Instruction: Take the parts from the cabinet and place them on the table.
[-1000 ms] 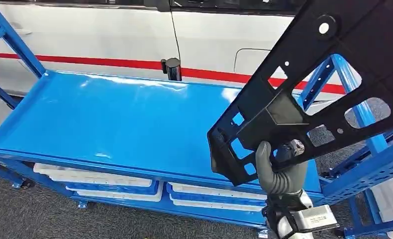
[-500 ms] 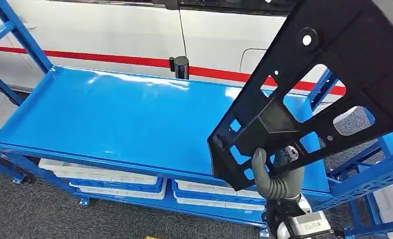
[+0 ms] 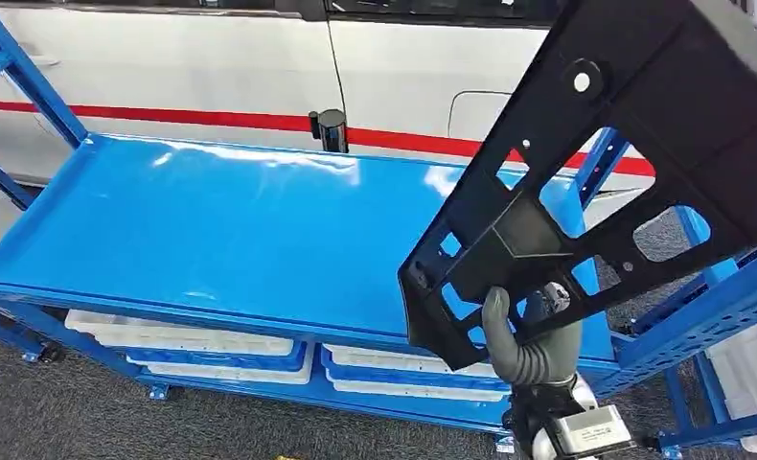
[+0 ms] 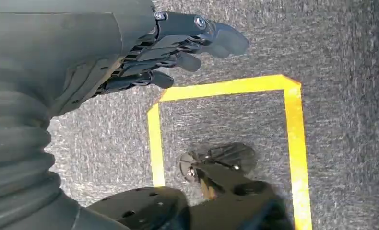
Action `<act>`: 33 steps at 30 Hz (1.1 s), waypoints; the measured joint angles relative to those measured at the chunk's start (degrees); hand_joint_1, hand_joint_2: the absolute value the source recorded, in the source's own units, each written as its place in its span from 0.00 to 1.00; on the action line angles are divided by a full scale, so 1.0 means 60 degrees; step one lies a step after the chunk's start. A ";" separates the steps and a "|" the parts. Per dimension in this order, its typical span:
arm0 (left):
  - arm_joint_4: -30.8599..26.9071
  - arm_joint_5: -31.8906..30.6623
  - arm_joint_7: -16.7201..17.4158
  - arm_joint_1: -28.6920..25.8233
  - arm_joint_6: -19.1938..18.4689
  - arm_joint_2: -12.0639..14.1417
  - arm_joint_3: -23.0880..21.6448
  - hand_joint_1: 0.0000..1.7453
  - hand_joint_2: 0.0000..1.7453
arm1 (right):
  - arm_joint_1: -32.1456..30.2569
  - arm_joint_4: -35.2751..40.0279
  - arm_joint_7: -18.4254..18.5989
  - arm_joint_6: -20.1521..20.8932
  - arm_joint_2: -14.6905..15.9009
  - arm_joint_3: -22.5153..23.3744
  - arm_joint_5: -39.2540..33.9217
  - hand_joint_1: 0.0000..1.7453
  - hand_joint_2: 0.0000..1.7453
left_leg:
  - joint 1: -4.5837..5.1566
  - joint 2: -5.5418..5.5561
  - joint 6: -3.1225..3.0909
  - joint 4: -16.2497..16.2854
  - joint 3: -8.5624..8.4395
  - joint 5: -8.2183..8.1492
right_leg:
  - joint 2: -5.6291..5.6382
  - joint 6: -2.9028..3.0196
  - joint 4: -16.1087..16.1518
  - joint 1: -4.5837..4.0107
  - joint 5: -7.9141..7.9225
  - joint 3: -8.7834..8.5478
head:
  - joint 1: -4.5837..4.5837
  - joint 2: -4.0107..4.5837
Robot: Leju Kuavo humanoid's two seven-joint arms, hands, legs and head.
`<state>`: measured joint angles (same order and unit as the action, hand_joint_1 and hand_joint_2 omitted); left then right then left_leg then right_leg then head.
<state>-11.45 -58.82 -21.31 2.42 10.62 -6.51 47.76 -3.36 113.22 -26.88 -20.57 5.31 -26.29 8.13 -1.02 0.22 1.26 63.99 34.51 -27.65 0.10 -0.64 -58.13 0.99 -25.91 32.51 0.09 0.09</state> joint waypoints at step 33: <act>0.0000 -0.0233 -0.0083 0.0066 0.0011 -0.0120 -0.0004 0.00 1.00 | -0.0273 0.0288 -0.0030 0.0233 0.0018 0.0244 0.0044 1.00 1.00 | 0.0003 0.0039 -0.0061 -0.0716 -0.0562 -0.0189 | -0.0063 -0.0164 -0.0088 -0.0111 0.0153 0.0187 | -0.0029 0.0000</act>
<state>-11.45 -60.22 -21.81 2.81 10.69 -7.23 47.74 -4.99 114.95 -27.06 -19.17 5.42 -24.83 8.39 -1.00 0.46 0.89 59.70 31.14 -28.78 -0.27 -1.62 -58.66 0.32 -24.99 33.64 -0.09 0.09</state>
